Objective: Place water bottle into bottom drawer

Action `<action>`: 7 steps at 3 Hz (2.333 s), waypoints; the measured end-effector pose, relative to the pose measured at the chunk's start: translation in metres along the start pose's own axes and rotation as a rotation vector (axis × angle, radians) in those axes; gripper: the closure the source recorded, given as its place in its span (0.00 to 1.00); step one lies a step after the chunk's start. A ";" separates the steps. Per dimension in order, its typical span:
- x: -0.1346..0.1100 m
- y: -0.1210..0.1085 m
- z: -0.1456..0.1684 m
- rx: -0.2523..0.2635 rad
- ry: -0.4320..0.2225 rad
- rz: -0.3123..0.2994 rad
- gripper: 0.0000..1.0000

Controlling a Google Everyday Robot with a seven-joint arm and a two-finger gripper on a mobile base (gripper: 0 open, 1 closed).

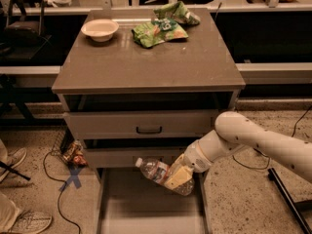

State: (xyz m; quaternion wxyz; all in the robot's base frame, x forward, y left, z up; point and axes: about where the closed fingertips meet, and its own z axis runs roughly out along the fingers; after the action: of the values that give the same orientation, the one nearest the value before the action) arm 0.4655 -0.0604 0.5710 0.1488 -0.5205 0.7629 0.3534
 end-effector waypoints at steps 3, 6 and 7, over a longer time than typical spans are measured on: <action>0.112 -0.050 0.121 0.146 -0.102 0.179 1.00; 0.159 -0.116 0.246 0.214 -0.225 0.333 0.82; 0.157 -0.129 0.296 0.184 -0.178 0.356 0.50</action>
Offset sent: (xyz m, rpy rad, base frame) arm -0.0111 -0.0086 -0.1761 0.0203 -0.0399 -0.2876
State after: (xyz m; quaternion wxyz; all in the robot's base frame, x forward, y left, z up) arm 0.4750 0.0100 0.2188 0.1975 -0.3285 0.8557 0.3475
